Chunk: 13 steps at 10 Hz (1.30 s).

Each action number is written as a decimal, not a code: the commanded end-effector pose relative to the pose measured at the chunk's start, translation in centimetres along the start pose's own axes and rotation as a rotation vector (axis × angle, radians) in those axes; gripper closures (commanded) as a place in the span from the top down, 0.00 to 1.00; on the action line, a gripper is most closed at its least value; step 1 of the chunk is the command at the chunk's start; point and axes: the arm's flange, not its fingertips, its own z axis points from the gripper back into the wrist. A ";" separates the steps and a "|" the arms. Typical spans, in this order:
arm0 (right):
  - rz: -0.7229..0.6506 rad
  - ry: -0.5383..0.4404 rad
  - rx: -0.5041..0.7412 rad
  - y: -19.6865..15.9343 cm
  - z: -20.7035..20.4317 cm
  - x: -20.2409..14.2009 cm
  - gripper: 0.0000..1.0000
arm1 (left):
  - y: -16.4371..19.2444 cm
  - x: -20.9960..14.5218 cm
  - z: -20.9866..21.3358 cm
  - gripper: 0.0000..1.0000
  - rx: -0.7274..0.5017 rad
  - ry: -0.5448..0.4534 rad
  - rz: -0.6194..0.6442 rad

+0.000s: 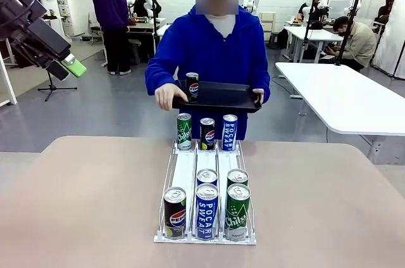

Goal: Retrieve and hand over the desired beverage to the person.
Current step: Pick up another can of the same type that the person held from the Automatic Can Dispenser.

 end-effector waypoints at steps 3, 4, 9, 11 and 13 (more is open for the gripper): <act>0.009 -0.010 0.036 -0.1 -0.1 0.2 1.00 | 0.0 0.2 0.4 1.00 0.005 0.015 -0.014; 0.009 -0.010 0.036 -0.1 -0.1 0.2 1.00 | 0.0 0.2 0.4 1.00 0.005 0.015 -0.014; 0.009 -0.010 0.036 -0.1 -0.1 0.2 1.00 | 0.0 0.2 0.4 1.00 0.005 0.015 -0.014; 0.009 -0.010 0.036 -0.1 -0.1 0.2 1.00 | 0.0 0.2 0.4 1.00 0.005 0.015 -0.014; 0.009 -0.010 0.036 -0.1 -0.1 0.2 1.00 | 0.0 0.2 0.4 1.00 0.005 0.015 -0.014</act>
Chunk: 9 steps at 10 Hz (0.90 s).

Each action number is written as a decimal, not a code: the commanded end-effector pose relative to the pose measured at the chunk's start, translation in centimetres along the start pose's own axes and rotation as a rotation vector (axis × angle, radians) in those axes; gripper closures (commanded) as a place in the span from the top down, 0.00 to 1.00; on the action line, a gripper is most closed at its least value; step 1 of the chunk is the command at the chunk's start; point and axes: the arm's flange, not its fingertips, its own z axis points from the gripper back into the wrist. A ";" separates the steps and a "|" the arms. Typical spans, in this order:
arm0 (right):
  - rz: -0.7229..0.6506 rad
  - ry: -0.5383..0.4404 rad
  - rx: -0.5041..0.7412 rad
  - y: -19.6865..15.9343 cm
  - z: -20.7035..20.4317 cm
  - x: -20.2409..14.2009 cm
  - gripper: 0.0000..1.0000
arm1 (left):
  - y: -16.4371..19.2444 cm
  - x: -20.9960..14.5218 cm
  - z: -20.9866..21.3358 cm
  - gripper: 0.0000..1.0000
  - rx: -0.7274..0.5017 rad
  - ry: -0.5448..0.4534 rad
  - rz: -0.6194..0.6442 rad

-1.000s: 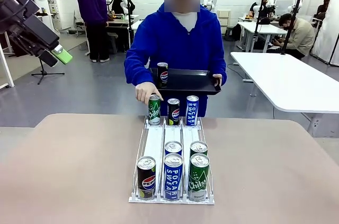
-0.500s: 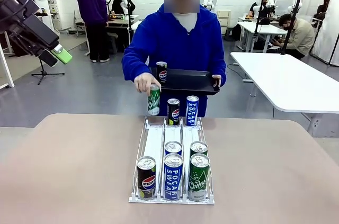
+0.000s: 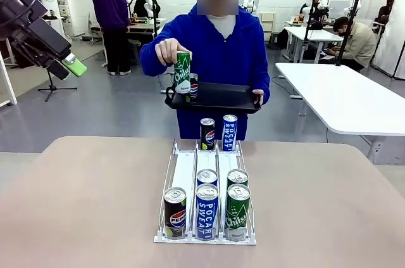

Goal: Retrieve and hand over the desired beverage to the person.
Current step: Pick up another can of the same type that the person held from the Automatic Can Dispenser.

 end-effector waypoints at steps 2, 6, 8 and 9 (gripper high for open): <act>0.009 -0.010 0.036 -0.1 -0.1 0.2 1.00 | 0.1 0.1 0.2 1.00 0.005 0.016 -0.012; 0.009 -0.010 0.036 -0.1 -0.1 0.2 1.00 | 0.1 0.1 0.2 1.00 0.005 0.016 -0.012; 0.009 -0.010 0.036 -0.1 -0.1 0.2 1.00 | 0.1 0.1 0.2 1.00 0.005 0.016 -0.012; 0.009 -0.010 0.036 -0.1 -0.1 0.2 1.00 | 0.1 0.1 0.2 1.00 0.005 0.016 -0.012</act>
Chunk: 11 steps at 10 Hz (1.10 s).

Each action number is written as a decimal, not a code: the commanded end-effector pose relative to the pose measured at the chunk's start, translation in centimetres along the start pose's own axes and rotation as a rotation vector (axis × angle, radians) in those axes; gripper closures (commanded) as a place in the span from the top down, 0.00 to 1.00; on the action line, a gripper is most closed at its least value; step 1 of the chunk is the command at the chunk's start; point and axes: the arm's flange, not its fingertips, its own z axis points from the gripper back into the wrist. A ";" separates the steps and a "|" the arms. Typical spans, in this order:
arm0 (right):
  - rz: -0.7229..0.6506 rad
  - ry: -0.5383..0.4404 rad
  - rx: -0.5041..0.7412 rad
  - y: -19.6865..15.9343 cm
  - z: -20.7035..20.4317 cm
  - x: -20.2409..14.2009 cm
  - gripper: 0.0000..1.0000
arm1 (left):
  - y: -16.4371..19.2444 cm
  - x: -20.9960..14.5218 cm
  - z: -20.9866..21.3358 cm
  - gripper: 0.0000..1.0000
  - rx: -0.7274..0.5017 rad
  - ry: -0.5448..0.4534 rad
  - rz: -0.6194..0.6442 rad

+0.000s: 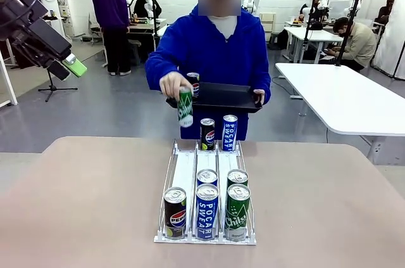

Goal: Retrieve and hand over the desired beverage to the person.
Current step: Pick up another can of the same type that the person held from the Automatic Can Dispenser.

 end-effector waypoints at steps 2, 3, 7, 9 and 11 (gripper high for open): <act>0.009 -0.010 0.036 -0.1 -0.1 0.2 1.00 | 0.1 0.1 0.2 1.00 0.005 0.016 -0.012; 0.009 -0.010 0.036 -0.1 -0.1 0.2 1.00 | 0.1 0.1 0.2 1.00 0.005 0.016 -0.012; 0.009 -0.010 0.036 -0.1 -0.1 0.2 1.00 | 0.1 0.1 0.2 1.00 0.005 0.016 -0.012; 0.009 -0.010 0.036 -0.1 -0.1 0.2 1.00 | 0.1 0.1 0.2 1.00 0.005 0.016 -0.012; 0.009 -0.010 0.036 -0.1 -0.1 0.2 1.00 | 0.1 0.1 0.2 1.00 0.005 0.016 -0.012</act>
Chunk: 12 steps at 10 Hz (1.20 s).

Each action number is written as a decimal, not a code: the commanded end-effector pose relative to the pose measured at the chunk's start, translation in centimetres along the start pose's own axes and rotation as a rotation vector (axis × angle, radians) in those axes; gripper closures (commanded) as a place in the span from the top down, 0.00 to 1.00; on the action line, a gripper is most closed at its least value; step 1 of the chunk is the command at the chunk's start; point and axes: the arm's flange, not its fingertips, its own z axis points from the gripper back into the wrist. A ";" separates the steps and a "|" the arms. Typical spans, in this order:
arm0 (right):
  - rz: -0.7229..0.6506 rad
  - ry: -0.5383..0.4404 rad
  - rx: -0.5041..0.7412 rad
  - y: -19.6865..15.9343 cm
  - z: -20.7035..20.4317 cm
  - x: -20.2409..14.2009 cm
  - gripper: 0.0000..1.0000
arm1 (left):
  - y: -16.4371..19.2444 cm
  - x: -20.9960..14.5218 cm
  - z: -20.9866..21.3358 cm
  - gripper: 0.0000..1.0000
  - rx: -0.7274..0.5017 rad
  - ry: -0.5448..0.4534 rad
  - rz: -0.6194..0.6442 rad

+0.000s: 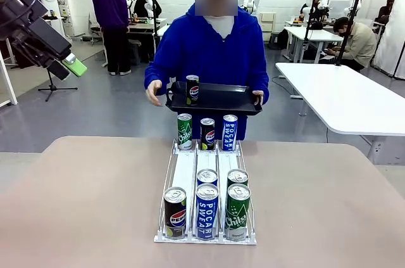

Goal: Retrieve and hand over the desired beverage to the person.
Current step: Pick up another can of the same type that the person held from the Automatic Can Dispenser.

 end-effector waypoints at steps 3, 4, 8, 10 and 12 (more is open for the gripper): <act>0.042 0.319 -0.031 6.4 -8.0 0.1 1.00 | 0.1 0.1 0.2 1.00 0.005 0.016 -0.012; 0.004 0.387 -0.078 9.2 -11.7 -0.4 1.00 | 0.1 0.1 0.2 1.00 0.005 0.016 -0.012; -0.368 0.366 -0.396 16.4 -22.3 -2.5 1.00 | 0.1 0.1 0.2 1.00 0.005 0.016 -0.012; -0.369 0.364 -0.437 17.8 -24.8 -3.2 1.00 | 0.1 0.1 0.2 1.00 0.005 0.016 -0.012; -0.368 0.361 -0.412 17.8 -24.3 -3.9 1.00 | 0.1 0.1 0.2 1.00 0.005 0.016 -0.012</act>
